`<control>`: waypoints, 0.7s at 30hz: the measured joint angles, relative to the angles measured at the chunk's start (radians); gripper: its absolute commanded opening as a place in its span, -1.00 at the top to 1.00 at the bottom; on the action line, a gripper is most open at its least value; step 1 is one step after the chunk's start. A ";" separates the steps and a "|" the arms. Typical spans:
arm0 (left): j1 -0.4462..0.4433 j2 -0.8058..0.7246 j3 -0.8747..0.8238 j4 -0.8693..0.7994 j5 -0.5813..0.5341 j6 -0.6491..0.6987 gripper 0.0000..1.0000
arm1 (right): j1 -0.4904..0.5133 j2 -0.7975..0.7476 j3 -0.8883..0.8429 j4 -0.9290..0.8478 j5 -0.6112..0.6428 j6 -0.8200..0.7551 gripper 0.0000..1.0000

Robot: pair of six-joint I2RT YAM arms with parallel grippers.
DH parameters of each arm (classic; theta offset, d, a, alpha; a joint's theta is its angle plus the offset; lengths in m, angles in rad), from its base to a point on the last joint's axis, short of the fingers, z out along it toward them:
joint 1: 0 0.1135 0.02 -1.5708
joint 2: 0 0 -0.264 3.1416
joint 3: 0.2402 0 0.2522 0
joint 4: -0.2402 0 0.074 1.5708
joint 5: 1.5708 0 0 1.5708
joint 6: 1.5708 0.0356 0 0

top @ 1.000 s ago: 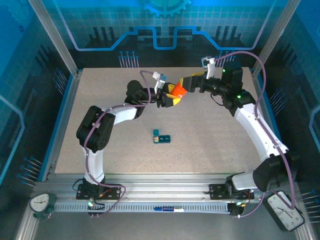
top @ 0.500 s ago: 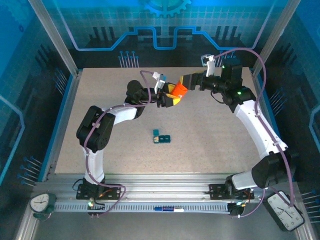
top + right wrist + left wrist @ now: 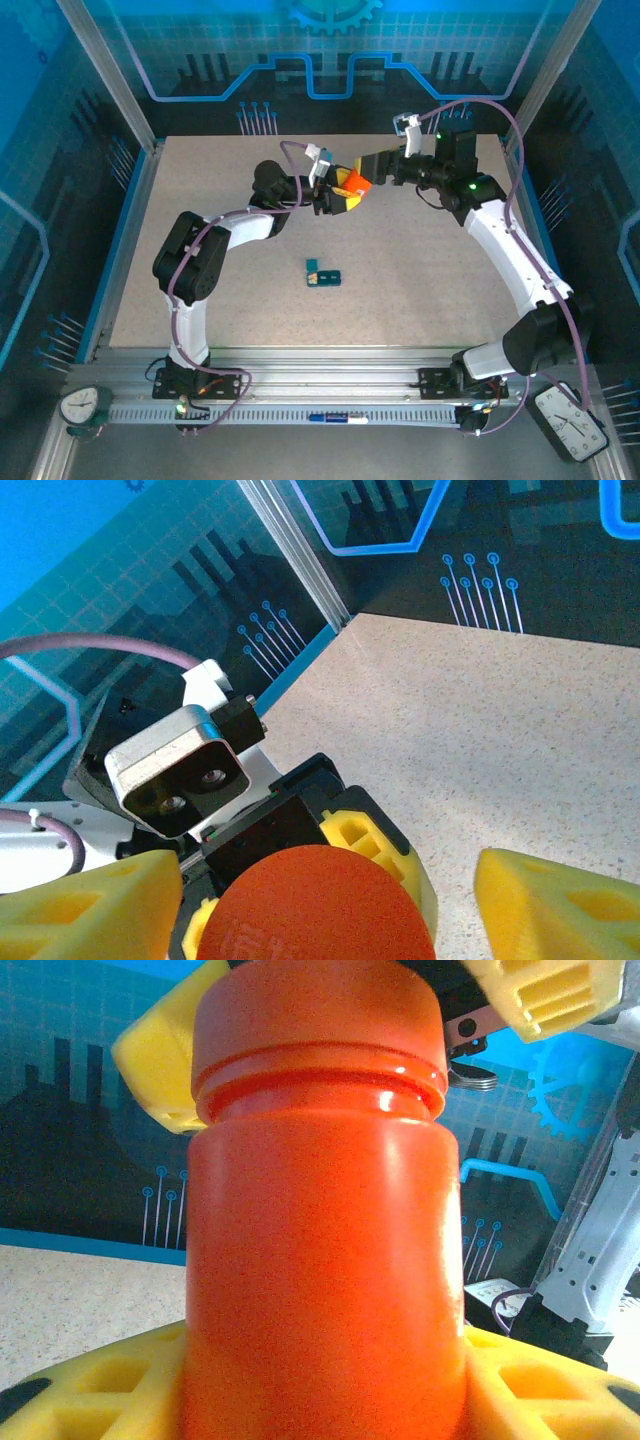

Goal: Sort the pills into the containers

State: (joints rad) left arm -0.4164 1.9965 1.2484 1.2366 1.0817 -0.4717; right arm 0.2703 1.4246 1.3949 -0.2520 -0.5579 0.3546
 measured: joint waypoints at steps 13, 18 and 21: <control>0.001 0.000 0.000 -0.035 0.007 0.008 1.00 | 0.013 -0.005 -0.048 0.040 0.014 0.015 0.10; 0.001 0.000 -0.010 -0.114 0.002 0.085 1.00 | 0.027 -0.036 -0.135 0.114 0.090 0.080 0.26; -0.004 -0.004 -0.027 -0.180 -0.015 0.146 1.00 | 0.039 -0.055 -0.205 0.175 0.155 0.143 0.26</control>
State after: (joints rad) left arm -0.4202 1.9926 1.2209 1.0569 1.0668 -0.3256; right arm 0.3092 1.3697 1.1896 -0.0772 -0.4026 0.4980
